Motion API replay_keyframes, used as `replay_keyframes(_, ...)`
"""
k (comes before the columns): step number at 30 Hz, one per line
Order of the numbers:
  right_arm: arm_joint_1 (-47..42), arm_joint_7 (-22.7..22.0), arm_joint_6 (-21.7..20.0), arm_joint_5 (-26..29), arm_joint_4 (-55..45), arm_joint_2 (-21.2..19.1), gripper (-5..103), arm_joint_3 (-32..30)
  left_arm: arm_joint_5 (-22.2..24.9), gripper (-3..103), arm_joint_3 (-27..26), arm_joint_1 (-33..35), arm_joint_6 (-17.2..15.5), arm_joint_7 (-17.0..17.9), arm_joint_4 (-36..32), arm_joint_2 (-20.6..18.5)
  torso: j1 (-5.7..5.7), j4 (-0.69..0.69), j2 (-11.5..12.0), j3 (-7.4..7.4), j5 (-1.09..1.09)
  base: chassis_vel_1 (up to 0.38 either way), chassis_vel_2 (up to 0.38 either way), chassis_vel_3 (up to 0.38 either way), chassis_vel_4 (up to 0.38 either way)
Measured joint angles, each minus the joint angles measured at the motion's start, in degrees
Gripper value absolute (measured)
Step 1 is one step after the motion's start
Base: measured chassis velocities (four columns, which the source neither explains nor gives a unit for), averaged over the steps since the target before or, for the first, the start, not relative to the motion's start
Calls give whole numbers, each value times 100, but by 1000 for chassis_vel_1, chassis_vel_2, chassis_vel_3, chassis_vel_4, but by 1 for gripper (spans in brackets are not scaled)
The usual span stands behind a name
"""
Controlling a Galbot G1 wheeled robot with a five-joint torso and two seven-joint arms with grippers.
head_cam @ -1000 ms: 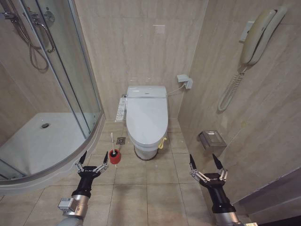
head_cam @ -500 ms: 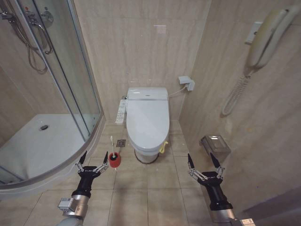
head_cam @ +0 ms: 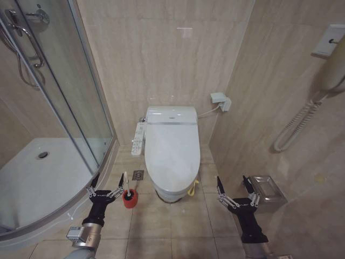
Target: Open the toilet lid, clean the toilet bowl with a toilet brush, close the toilet lid, and flush.
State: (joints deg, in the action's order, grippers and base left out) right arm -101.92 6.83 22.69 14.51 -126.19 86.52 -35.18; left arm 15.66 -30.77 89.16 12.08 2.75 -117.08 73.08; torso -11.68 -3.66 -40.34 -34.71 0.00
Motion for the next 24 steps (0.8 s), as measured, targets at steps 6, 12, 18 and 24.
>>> replay_keyframes(6, 117, -123, -206, -95, 234, 36, 100, 162, 0, 100, 0, 6, 0, 0, 0, 0, 9, -3, -4, 4, -1, 42, -37, -32, 46)
replay_keyframes(12, 209, -321, -438, -434, 773, 123, 100, 450, 0, 100, 0, 4, 0, 0, 0, 0, 7, -1, -3, 3, -1, 15, -11, -19, 16)
replay_keyframes(18, 469, -527, -540, -936, 1501, 156, 100, 690, 0, 100, 0, 4, 0, 0, 0, 0, 5, -1, -2, 2, -1, 0, 0, 0, 0)
replay_keyframes(24, 781, -557, -610, -1063, 2041, 175, 100, 708, 0, 100, 0, 5, 0, 0, 0, 0, 6, -2, -3, 2, -1, 0, 0, 0, 0)
